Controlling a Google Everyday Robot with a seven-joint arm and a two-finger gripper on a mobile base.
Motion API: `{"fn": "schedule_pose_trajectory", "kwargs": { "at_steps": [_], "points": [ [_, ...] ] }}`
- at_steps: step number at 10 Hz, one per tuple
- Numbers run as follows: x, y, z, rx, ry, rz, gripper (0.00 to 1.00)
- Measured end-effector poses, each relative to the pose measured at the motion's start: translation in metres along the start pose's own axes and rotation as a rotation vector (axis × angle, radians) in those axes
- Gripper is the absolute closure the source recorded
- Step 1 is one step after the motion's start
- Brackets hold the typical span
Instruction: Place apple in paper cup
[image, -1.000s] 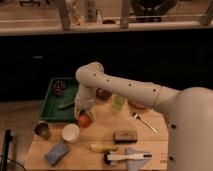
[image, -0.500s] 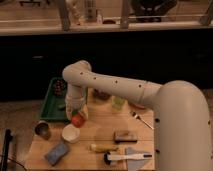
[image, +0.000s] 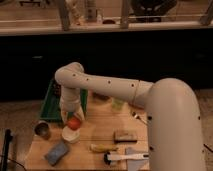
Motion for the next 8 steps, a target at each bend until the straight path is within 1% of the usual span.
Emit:
{"fn": "schedule_pose_trajectory", "kwargs": {
  "at_steps": [2, 3, 5, 6, 7, 8],
  "points": [
    [-0.0032, -0.0030, 0.0024, -0.001, -0.010, -0.016, 1.00],
    [-0.0052, -0.0066, 0.0044, 0.001, -0.018, -0.022, 0.95],
    [-0.0058, -0.0064, 0.0058, 0.007, -0.027, -0.009, 0.78],
    [-0.0073, -0.0090, 0.0072, 0.014, -0.033, -0.007, 0.66],
    [-0.0078, -0.0083, 0.0075, 0.020, -0.035, -0.001, 0.58],
    [-0.0088, -0.0056, 0.0070, 0.023, -0.038, 0.007, 0.47]
  ]
}}
